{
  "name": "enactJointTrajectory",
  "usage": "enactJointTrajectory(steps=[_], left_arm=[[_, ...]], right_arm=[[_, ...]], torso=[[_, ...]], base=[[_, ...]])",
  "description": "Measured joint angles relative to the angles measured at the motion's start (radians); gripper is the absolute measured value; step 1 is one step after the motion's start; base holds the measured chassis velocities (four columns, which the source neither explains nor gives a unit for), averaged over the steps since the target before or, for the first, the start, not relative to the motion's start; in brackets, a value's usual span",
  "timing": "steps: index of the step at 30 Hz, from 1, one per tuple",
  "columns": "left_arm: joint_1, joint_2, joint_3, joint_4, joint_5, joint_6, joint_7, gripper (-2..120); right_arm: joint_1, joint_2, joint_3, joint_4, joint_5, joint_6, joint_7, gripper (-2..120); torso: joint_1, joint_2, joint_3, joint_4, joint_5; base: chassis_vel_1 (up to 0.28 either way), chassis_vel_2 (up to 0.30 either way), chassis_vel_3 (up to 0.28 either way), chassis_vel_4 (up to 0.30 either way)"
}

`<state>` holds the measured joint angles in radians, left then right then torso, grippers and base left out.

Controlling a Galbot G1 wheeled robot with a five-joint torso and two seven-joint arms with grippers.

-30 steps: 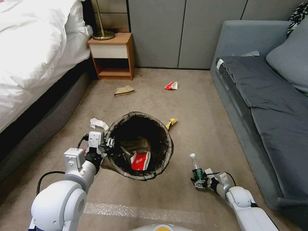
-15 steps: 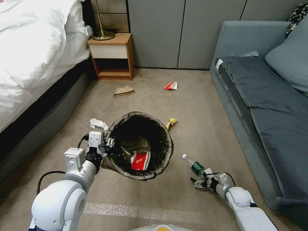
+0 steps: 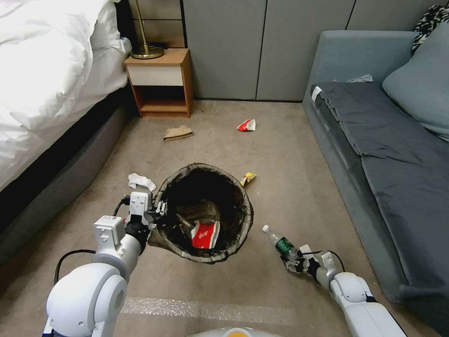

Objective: Pick up the trash bin, then pick up the garbage from the floor and place it into the trash bin.

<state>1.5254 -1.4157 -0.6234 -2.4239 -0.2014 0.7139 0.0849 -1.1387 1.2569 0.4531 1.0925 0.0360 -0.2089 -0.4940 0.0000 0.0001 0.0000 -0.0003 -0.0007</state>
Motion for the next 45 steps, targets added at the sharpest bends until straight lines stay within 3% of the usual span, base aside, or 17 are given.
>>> enactJointTrajectory(steps=[7, 16, 18, 25, 38, 42, 45], left_arm=[[0.003, 0.000, -0.001, 0.000, 0.000, -0.002, 0.003, 3], [0.004, 0.001, -0.002, 0.000, 0.000, -0.003, 0.006, 3], [0.005, 0.002, -0.004, -0.001, 0.000, -0.003, 0.008, 3], [0.005, 0.002, -0.002, -0.001, 0.000, -0.003, 0.012, 3], [0.006, 0.005, -0.003, 0.000, 0.001, -0.003, 0.018, 3], [0.006, 0.007, -0.003, 0.000, 0.000, -0.003, 0.019, 3], [0.005, 0.011, -0.003, 0.002, -0.001, -0.003, 0.020, 3]], right_arm=[[-0.005, -0.005, 0.003, 0.021, -0.001, -0.003, 0.000, 45], [-0.024, -0.003, 0.002, 0.060, 0.000, -0.009, -0.009, 42], [-0.038, -0.007, 0.000, 0.096, 0.011, -0.014, -0.011, 36], [-0.083, -0.039, 0.017, 0.195, 0.040, -0.024, -0.011, 36], [-0.159, -0.072, 0.066, 0.361, 0.061, -0.021, 0.014, 36], [-0.186, -0.091, 0.093, 0.439, 0.073, -0.013, 0.029, 36], [-0.219, -0.126, 0.122, 0.565, 0.103, -0.017, 0.037, 36]], torso=[[0.000, 0.000, 0.000, 0.0006, 0.0017], [0.000, 0.000, 0.000, 0.0014, 0.0027], [0.000, 0.000, 0.000, 0.0012, 0.0027], [0.000, 0.000, 0.000, 0.0002, 0.0005], [0.000, 0.000, 0.000, 0.0003, 0.0008], [0.000, 0.000, 0.000, 0.0003, 0.0009], [0.000, 0.000, 0.000, 0.0002, 0.0005]], base=[[0.000, 0.000, 0.000, 0.000], [0.000, 0.000, 0.000, 0.000], [0.000, 0.000, 0.000, 0.000], [0.000, 0.000, 0.000, 0.000], [0.000, 0.000, 0.000, 0.000], [0.000, 0.000, 0.000, 0.000], [0.000, 0.000, 0.000, 0.000]])
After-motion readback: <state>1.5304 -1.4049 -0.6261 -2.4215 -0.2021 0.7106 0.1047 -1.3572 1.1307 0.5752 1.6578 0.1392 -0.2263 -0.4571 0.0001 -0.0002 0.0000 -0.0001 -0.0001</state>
